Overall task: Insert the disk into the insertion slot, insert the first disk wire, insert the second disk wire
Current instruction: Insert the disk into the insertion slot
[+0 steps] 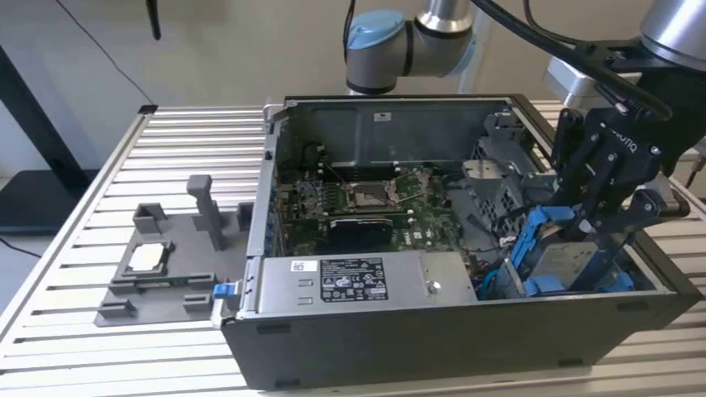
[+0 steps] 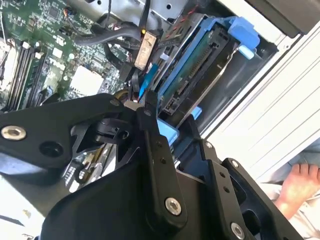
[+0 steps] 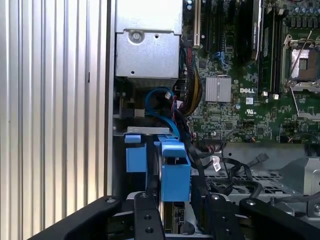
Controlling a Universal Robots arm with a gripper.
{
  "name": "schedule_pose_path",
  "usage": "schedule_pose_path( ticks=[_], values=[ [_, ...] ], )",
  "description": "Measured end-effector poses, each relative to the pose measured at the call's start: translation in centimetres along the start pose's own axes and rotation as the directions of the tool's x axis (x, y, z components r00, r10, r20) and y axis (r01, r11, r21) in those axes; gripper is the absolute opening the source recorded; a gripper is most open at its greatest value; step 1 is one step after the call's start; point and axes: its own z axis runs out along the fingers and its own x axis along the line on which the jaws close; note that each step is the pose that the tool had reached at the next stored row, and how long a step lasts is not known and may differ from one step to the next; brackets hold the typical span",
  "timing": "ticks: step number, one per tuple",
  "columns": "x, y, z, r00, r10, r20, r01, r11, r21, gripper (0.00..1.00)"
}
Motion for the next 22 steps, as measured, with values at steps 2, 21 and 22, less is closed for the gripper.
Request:
schedule_pose_path(
  ticks=[2, 21, 22],
  values=[
    [-0.01, 0.01, -0.15, 1.0, 0.0, -0.0003, 0.0, 1.0, 0.0, 0.4],
    [-0.16, 0.11, -2.36, 0.9999, -0.001, 0.0109, 0.001, 1.0, 0.0089, 0.4],
    [-0.22, 0.1, -2.35, 0.9999, -0.001, 0.0122, 0.001, 0.9999, 0.0107, 0.4]
  ],
)
